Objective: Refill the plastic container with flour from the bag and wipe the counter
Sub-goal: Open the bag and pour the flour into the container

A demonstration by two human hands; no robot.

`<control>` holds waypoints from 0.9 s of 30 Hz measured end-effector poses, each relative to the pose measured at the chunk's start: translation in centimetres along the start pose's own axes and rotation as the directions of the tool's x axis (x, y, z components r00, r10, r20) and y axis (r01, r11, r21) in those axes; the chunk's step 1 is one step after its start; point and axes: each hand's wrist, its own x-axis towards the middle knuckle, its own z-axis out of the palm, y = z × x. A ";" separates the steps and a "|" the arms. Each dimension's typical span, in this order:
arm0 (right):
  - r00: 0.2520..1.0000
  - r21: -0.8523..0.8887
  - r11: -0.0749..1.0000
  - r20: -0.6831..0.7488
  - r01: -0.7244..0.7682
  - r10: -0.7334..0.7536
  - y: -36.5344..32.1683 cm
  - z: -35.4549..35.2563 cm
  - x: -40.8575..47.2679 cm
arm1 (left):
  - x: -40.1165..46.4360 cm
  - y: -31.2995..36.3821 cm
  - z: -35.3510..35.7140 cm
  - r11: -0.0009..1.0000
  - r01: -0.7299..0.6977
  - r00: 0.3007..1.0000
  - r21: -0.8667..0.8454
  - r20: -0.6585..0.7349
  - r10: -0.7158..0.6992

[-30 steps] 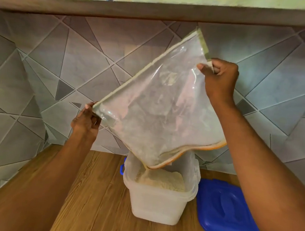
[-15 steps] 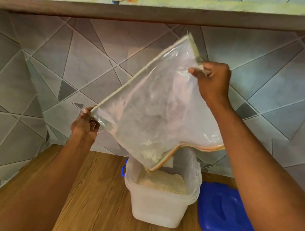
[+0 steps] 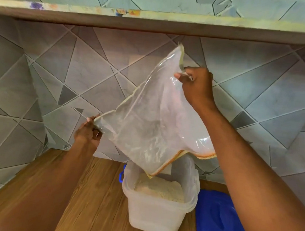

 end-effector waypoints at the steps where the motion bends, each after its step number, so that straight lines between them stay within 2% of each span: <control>1: 1.000 0.010 1.000 -0.018 -0.014 0.014 -0.2 0.1 0.0 | -0.1 0.1 -0.1 1.000 -0.001 1.000 -0.004 -0.007 0.000; 3: 0.999 0.010 0.999 -0.035 -0.034 0.034 -0.6 0.1 0.0 | -0.3 0.1 -0.3 1.000 -0.006 1.000 -0.006 0.030 0.006; 6: 0.998 0.010 1.000 0.059 -0.004 0.004 -1.0 0.3 -0.4 | -0.6 -0.1 -0.6 1.000 -0.016 0.998 -0.026 0.059 0.018; 9: 0.999 0.044 0.998 -0.021 -0.044 0.045 -0.9 0.7 -0.6 | -0.9 -0.1 -0.7 1.000 -0.010 0.998 0.005 0.066 0.010; 11: 0.998 0.028 1.000 0.058 -0.007 0.006 -1.4 0.8 -0.9 | -0.8 -0.1 -0.8 1.000 0.008 0.999 -0.020 0.034 -0.007; 14: 0.999 0.018 0.999 -0.025 -0.031 0.031 -1.9 0.6 -0.8 | -0.7 -0.1 -0.8 1.000 0.005 1.000 -0.026 -0.018 -0.005; 17: 0.998 0.015 0.999 0.043 0.038 -0.038 -2.4 0.1 -0.9 | -0.6 -0.2 -0.9 1.000 -0.001 0.996 -0.027 -0.084 -0.002; 20: 0.999 0.013 0.999 -0.013 0.033 -0.033 -2.2 -0.3 -0.6 | -0.8 -0.2 -1.0 0.999 -0.013 0.989 -0.041 -0.148 0.006; 23: 0.999 -0.057 0.998 0.022 0.029 -0.028 -2.5 -0.7 -0.8 | -1.4 -0.4 -1.0 0.999 -0.037 0.966 -0.038 -0.258 0.026; 27: 0.999 -0.195 0.980 -0.037 -0.044 0.038 -2.6 0.1 -1.6 | -2.1 -0.6 -0.6 0.998 -0.041 0.966 -0.039 -0.256 0.030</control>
